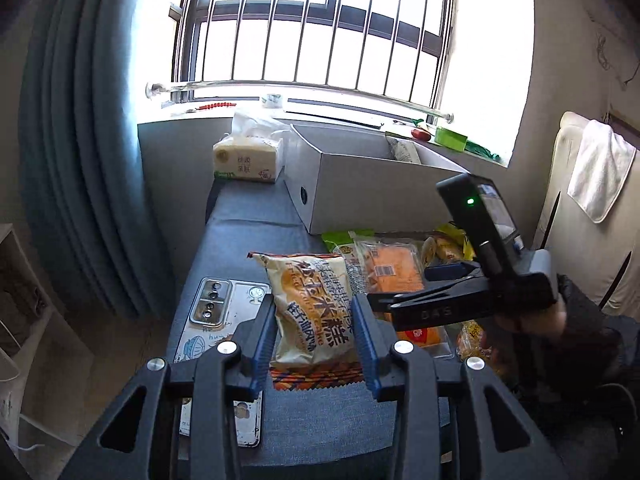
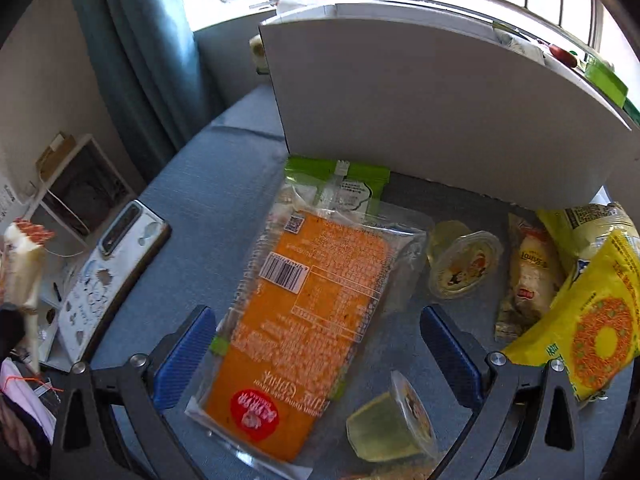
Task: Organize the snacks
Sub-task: 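Grasp the cookie packet with the left gripper while the right grasps the orange cake packet, both into box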
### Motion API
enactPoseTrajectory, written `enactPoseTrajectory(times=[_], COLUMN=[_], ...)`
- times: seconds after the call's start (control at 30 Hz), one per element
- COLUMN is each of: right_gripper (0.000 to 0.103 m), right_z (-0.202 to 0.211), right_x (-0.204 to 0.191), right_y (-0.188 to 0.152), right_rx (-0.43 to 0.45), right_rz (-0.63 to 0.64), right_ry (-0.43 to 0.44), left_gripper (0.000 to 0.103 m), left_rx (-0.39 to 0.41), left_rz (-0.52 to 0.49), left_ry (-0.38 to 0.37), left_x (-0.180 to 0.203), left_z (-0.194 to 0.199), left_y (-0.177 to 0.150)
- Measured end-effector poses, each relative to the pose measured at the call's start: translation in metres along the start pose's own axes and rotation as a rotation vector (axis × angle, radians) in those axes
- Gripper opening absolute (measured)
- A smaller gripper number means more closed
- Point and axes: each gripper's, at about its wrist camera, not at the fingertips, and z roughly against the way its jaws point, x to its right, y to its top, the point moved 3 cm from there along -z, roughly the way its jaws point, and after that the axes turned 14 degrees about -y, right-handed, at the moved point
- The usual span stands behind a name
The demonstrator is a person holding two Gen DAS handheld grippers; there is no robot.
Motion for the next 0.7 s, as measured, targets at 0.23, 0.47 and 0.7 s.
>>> enactPoseTrajectory(times=[0.23, 0.47, 0.7], right_gripper=[0.024, 0.013, 0.013], right_z=[0.026, 0.073, 0.109], right_x=[0.003, 0.034, 0.092], right_y=[0.001, 0.013, 0.055], right_rx=[0.105, 0.195, 0.299], right_rz=[-0.001, -0.073, -0.192], right_ry=[0.066, 0.174, 0.157], left_gripper=[0.041, 0.041, 0.041], left_rx=[0.004, 0.031, 0.097], left_rz=[0.017, 0.023, 0.004], left_ry=[-0.031, -0.083, -0.16], left_x=[-0.002, 0.002, 0.008], left_z=[-0.002, -0.006, -0.036], left_y=[-0.004, 0.01, 0.079])
